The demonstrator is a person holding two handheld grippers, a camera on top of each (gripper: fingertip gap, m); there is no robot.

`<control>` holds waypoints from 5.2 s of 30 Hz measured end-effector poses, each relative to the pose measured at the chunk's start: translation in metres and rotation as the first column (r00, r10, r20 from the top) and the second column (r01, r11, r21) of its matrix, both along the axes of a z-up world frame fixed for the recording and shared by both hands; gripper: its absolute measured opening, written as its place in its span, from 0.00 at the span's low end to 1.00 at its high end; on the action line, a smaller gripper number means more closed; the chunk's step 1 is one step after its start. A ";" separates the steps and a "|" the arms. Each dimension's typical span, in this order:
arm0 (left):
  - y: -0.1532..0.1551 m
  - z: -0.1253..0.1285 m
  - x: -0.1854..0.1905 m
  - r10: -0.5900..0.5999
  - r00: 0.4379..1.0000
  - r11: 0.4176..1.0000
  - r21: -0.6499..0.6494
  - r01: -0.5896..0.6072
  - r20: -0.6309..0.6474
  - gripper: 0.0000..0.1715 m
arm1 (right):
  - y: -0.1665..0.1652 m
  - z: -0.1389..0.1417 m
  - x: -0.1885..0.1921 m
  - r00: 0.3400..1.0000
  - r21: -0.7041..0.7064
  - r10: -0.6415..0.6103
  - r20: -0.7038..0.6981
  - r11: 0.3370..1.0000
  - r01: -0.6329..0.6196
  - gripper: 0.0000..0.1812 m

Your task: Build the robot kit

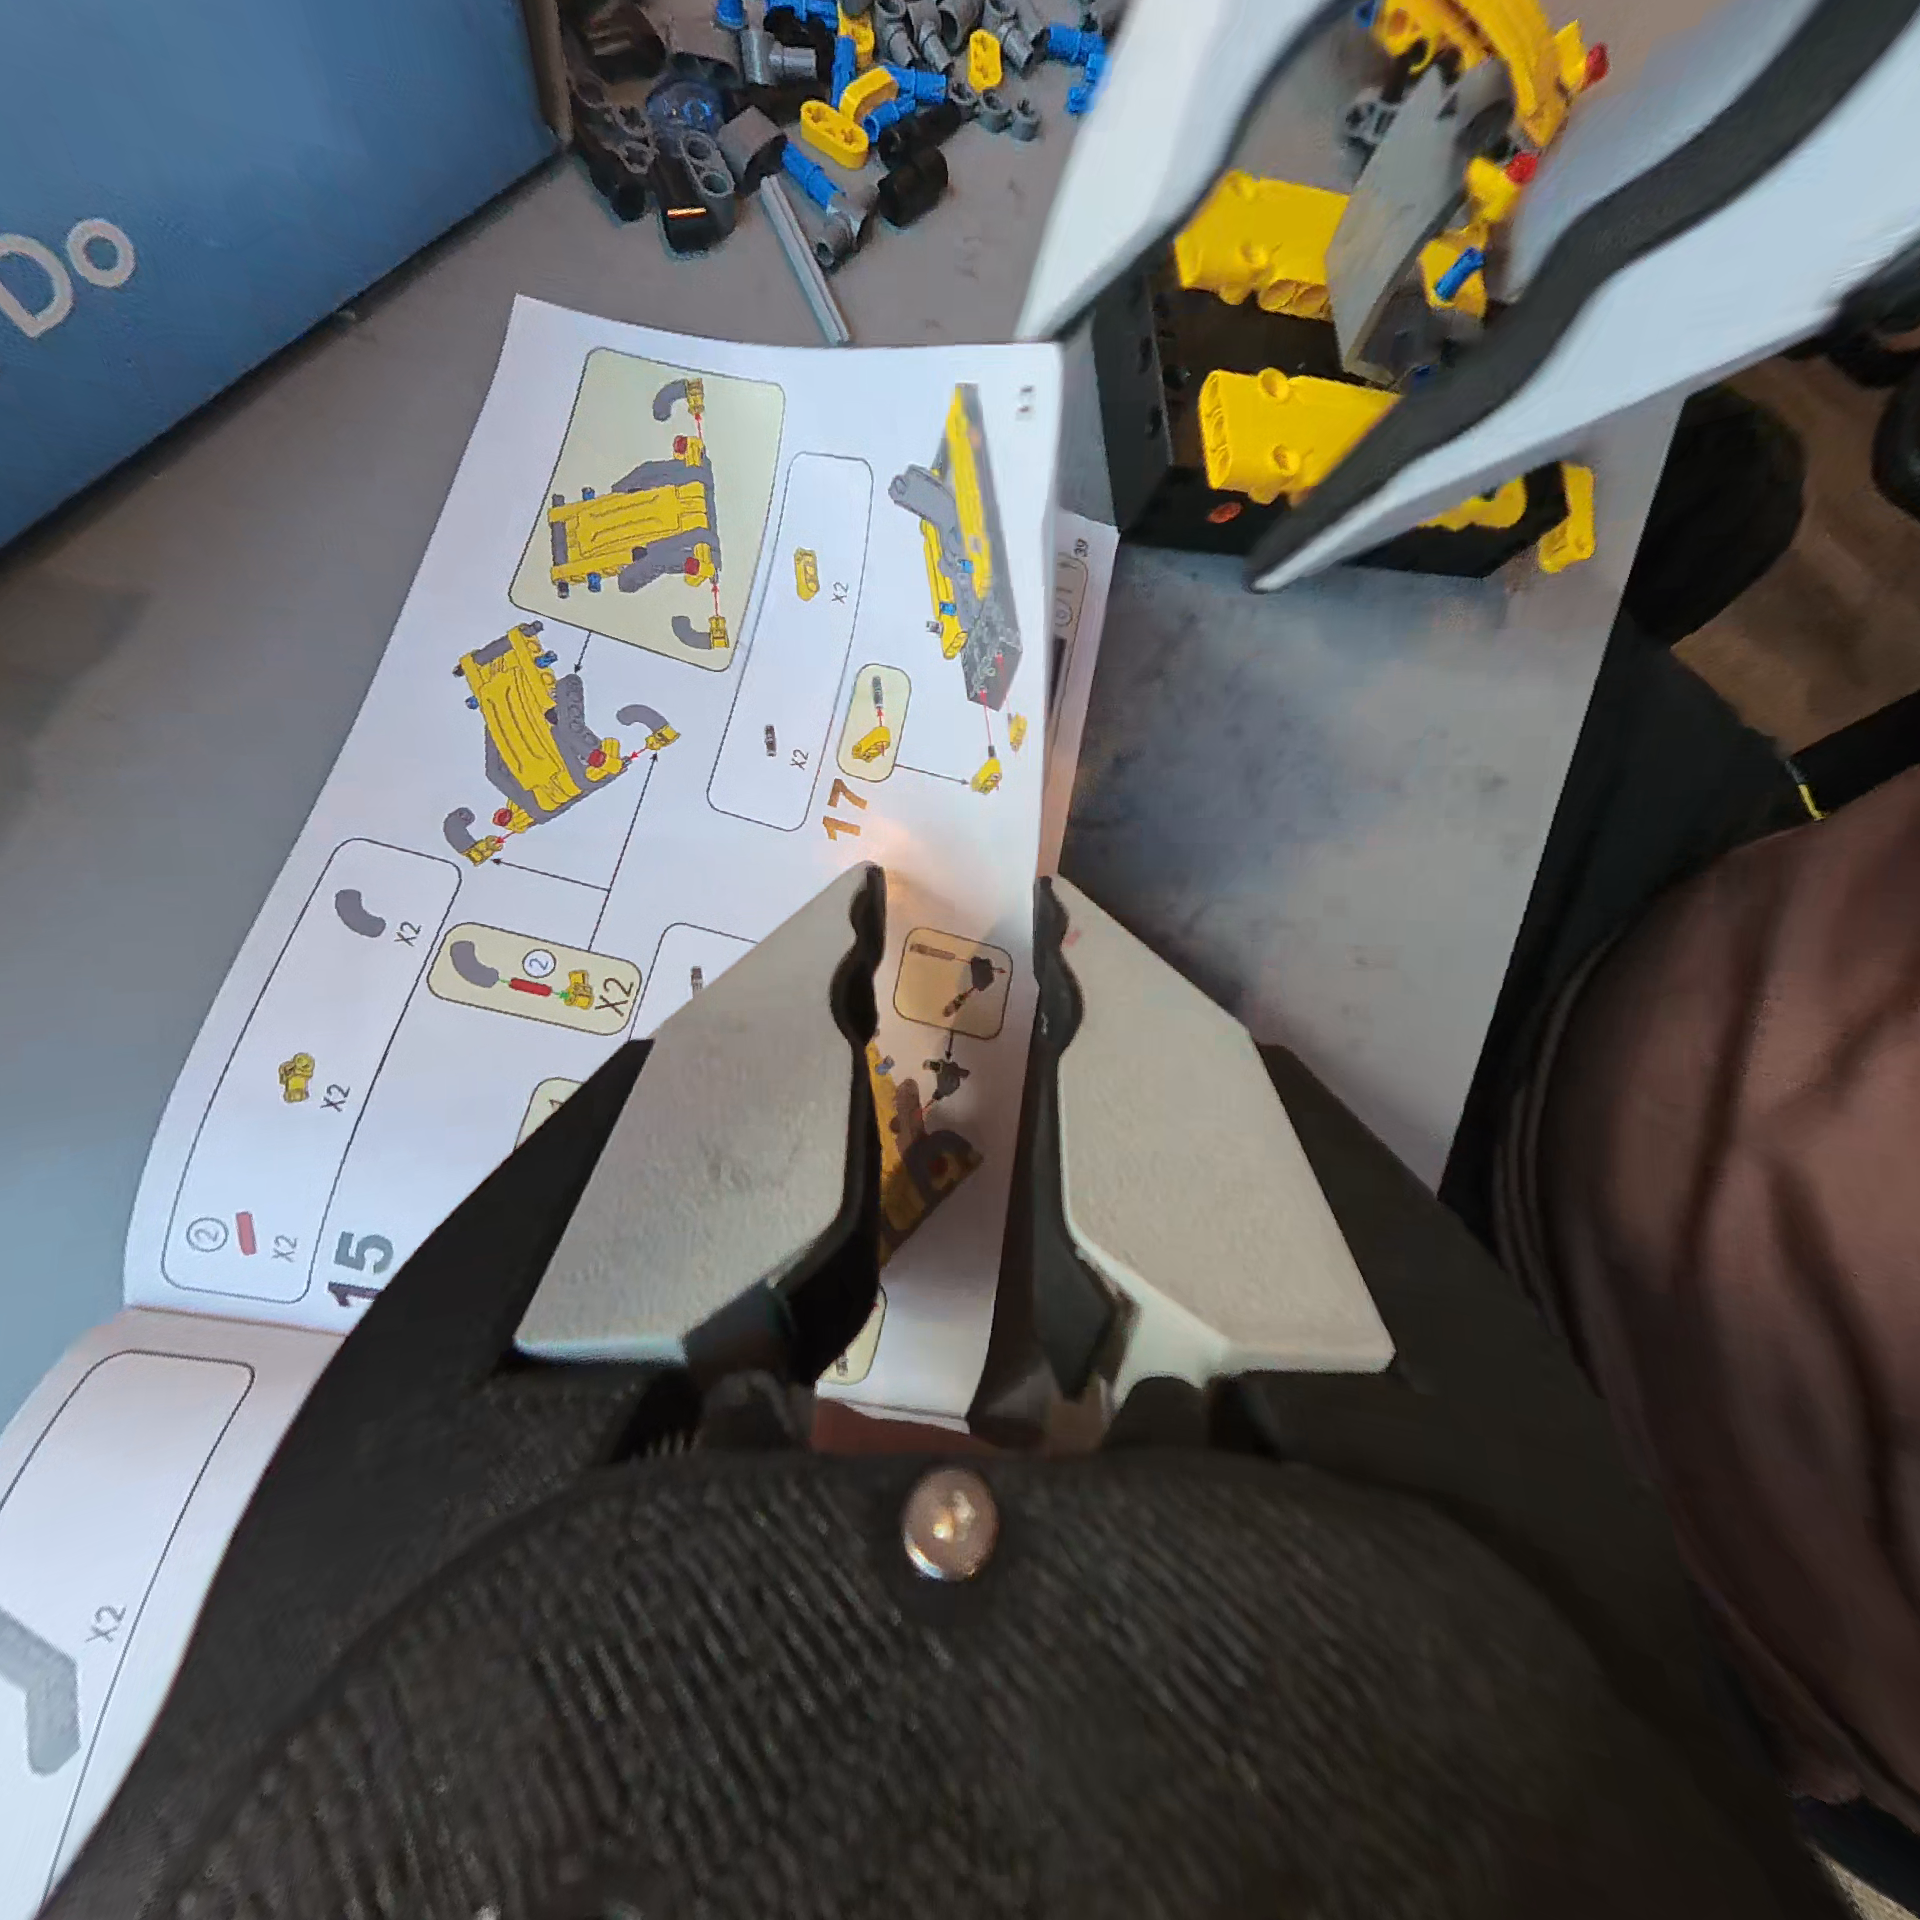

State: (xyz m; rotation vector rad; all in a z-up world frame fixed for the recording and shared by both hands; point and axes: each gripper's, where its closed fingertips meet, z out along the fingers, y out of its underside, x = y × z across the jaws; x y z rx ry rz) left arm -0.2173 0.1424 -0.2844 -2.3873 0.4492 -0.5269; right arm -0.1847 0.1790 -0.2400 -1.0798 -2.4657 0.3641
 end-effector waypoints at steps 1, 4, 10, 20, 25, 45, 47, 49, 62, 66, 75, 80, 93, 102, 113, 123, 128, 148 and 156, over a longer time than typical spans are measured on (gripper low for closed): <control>-0.001 0.000 0.000 -0.002 1.000 1.000 0.006 0.002 0.009 0.15 | 0.006 -0.005 -0.007 1.000 0.076 0.006 0.020 0.997 -0.007 0.23; -0.005 0.001 0.001 -0.026 1.000 0.999 0.023 0.026 0.010 0.14 | 0.010 -0.014 -0.017 0.997 0.173 0.030 0.069 0.984 -0.041 0.07; -0.004 0.002 -0.012 0.042 0.993 0.990 0.140 -0.027 -0.107 0.03 | 0.012 -0.019 -0.018 0.998 0.144 -0.043 0.053 0.989 0.035 0.00; 0.029 0.026 0.014 0.215 0.945 0.930 0.348 -0.120 -0.247 0.00 | 0.002 -0.021 -0.021 0.987 -0.126 -0.157 0.021 0.979 0.158 0.00; 0.023 0.038 0.010 0.257 0.959 0.902 0.385 -0.195 -0.117 0.00 | 0.018 -0.013 -0.012 0.958 -0.152 -0.287 -0.006 0.947 0.283 0.05; -0.001 0.051 0.011 0.224 0.967 0.902 0.352 -0.252 0.121 0.00 | -0.002 0.027 -0.020 0.956 -0.197 -0.019 -0.294 0.980 -0.041 0.00; -0.003 0.052 0.010 0.219 0.969 0.903 0.351 -0.247 0.117 0.00 | -0.003 0.026 -0.019 0.955 -0.197 -0.023 -0.295 0.980 -0.037 0.00; -0.003 0.056 0.010 0.213 0.970 0.902 0.356 -0.242 0.119 0.00 | -0.003 0.026 -0.019 0.952 -0.200 -0.029 -0.303 0.979 -0.034 0.00; 0.005 0.081 0.008 0.110 0.946 0.953 0.238 -0.188 0.306 0.12 | -0.004 0.024 -0.014 0.951 -0.223 -0.036 -0.306 0.974 -0.034 0.00; 0.007 0.078 0.007 0.112 0.944 0.958 0.218 -0.186 0.312 0.11 | -0.005 0.022 -0.013 0.953 -0.218 -0.028 -0.302 0.975 -0.040 0.00; 0.009 0.075 0.016 0.073 0.934 0.972 0.184 -0.145 0.350 0.03 | -0.006 0.020 -0.012 0.954 -0.218 -0.026 -0.299 0.975 -0.042 0.00; 0.009 0.073 0.017 0.062 0.921 0.978 0.160 -0.133 0.386 0.01 | -0.006 0.019 -0.012 0.955 -0.217 -0.024 -0.297 0.975 -0.043 0.00; 0.007 0.060 0.019 0.058 0.924 0.985 0.129 -0.114 0.379 0.01 | -0.007 0.011 -0.009 0.962 -0.213 -0.010 -0.275 0.976 -0.050 0.00; 0.006 0.049 0.022 0.063 0.965 0.983 0.154 -0.105 0.255 0.03 | -0.008 0.007 -0.010 0.965 -0.216 -0.010 -0.262 0.975 -0.048 0.00; 0.011 0.033 0.021 0.133 0.990 0.963 0.244 -0.119 -0.042 0.03 | -0.006 0.001 -0.010 0.971 -0.211 -0.014 -0.240 0.977 -0.038 0.00; 0.022 0.028 0.017 0.264 0.960 0.929 0.291 -0.227 -0.093 0.01 | -0.002 0.000 -0.010 0.972 -0.223 -0.037 -0.231 0.975 -0.017 0.00; 0.022 0.024 0.025 0.282 0.957 0.924 0.289 -0.252 -0.068 0.00 | -0.003 -0.001 -0.010 0.974 -0.220 -0.033 -0.224 0.975 -0.017 0.00; 0.019 0.027 0.030 0.268 0.963 0.922 0.292 -0.254 -0.009 0.00 | -0.004 -0.010 -0.007 0.980 -0.230 -0.032 -0.197 0.973 -0.014 0.00; 0.009 0.045 0.011 0.312 0.947 0.897 0.304 -0.320 0.076 0.00 | 0.010 0.007 -0.003 0.967 -0.221 -0.115 -0.228 0.973 0.063 0.11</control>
